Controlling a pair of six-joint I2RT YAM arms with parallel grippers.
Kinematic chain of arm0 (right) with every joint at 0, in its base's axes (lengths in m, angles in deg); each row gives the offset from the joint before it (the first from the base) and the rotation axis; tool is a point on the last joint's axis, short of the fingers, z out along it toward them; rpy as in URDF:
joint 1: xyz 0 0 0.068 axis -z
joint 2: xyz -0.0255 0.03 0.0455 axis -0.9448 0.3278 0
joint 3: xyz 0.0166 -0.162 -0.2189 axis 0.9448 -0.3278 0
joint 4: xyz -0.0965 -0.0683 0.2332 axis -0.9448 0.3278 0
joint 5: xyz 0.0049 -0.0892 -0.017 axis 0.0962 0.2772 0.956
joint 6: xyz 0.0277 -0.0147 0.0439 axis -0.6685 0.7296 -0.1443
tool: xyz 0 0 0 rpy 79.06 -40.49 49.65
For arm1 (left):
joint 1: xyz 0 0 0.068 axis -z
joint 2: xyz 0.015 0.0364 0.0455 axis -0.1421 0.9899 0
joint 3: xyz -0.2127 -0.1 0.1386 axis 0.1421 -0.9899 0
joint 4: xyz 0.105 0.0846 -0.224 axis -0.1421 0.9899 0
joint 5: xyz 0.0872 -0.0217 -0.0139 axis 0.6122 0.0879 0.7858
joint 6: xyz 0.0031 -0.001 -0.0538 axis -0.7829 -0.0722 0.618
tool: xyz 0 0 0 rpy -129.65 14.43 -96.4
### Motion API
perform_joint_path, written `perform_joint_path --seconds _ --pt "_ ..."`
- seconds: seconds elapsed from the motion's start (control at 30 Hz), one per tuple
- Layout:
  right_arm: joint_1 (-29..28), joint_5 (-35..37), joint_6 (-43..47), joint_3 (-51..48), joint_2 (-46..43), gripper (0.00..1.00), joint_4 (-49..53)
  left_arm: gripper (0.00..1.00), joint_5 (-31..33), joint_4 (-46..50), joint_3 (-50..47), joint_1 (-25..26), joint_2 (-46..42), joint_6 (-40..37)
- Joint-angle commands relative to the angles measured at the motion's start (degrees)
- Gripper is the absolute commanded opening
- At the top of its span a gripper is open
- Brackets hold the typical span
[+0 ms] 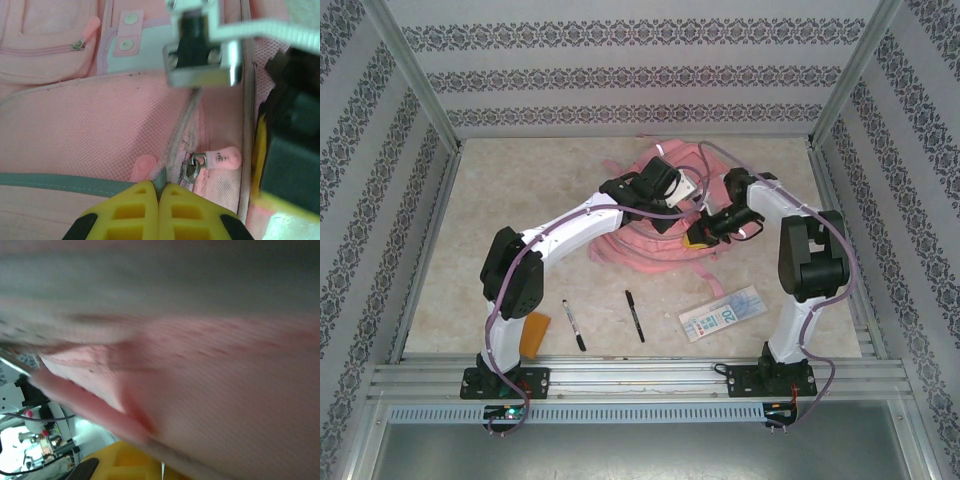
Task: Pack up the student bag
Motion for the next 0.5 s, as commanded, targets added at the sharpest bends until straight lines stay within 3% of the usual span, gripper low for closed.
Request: perform_joint_path --seconds 0.0,0.17,0.23,0.47 --pt "-5.2 -3.7 -10.0 -3.9 -3.8 0.00 -11.7 0.00 -1.5 -8.7 0.2 0.1 0.6 5.1" --pt "-8.9 -1.3 -22.9 -10.9 -9.0 0.06 -29.2 0.00 -1.4 -8.9 2.3 -0.1 2.1 7.3" --pt "-8.9 -0.9 -26.0 -13.3 -10.9 0.15 -33.2 0.00 -1.4 -9.4 2.2 -0.2 2.1 7.6" --pt "-5.6 15.6 -31.8 -20.2 -20.4 0.40 -30.2 0.00 -5.6 -11.7 -1.9 -2.4 0.4 7.4"
